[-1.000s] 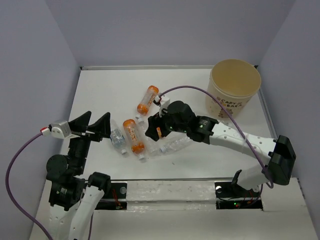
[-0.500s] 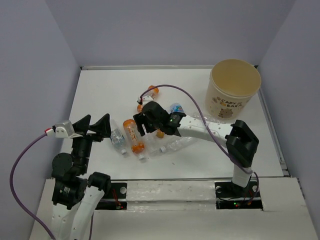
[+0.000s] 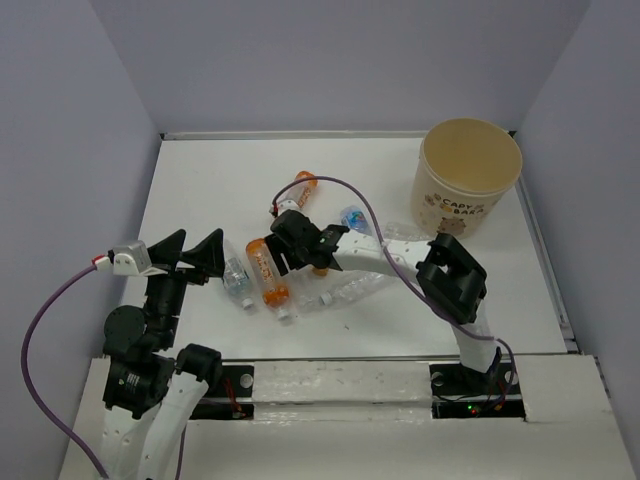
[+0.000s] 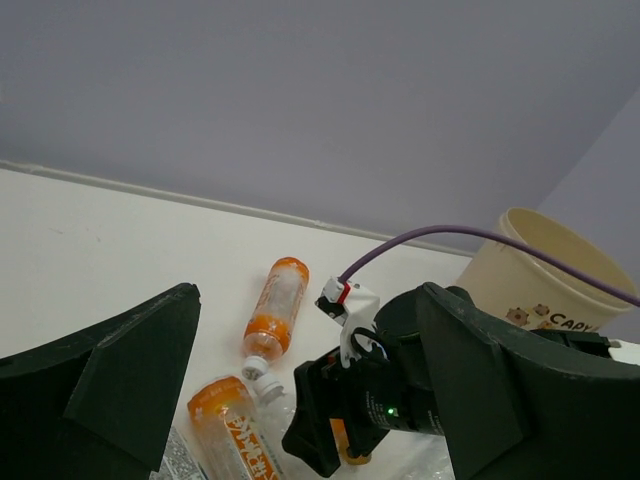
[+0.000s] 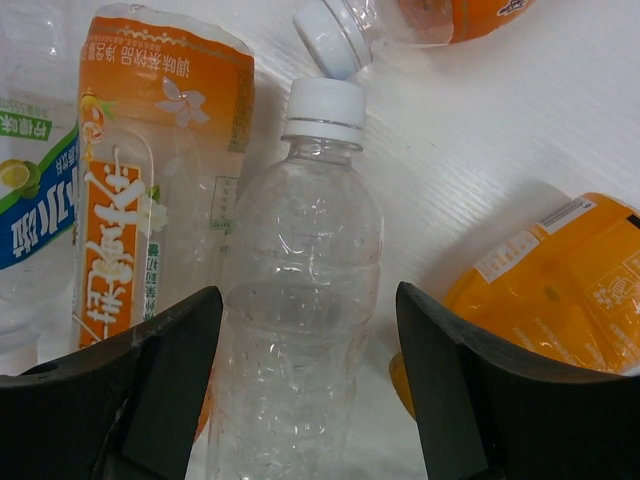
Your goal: Put the plastic bottles in the bin
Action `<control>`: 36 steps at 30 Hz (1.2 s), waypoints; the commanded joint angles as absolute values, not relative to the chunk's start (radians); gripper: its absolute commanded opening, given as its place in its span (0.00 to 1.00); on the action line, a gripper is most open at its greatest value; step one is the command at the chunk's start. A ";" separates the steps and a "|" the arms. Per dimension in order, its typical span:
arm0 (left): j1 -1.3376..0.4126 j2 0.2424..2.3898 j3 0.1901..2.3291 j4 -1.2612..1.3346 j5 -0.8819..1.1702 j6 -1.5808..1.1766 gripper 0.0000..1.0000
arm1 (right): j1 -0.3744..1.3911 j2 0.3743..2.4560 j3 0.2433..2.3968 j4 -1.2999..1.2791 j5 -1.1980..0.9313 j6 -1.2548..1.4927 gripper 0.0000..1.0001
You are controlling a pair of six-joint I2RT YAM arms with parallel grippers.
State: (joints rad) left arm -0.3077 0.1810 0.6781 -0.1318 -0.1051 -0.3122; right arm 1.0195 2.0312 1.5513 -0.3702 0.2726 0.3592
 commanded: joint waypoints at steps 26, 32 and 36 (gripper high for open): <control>-0.314 0.167 0.667 -0.077 -0.084 -0.301 0.99 | 1.012 1.794 1.502 -0.322 0.299 0.379 0.45; -0.314 0.169 0.669 -0.083 -0.084 -0.304 0.99 | 1.003 1.564 1.431 -0.224 0.383 0.332 0.44; -0.314 0.169 0.669 -0.080 -0.083 -0.302 0.99 | 0.927 1.435 1.439 -0.193 0.541 0.244 0.44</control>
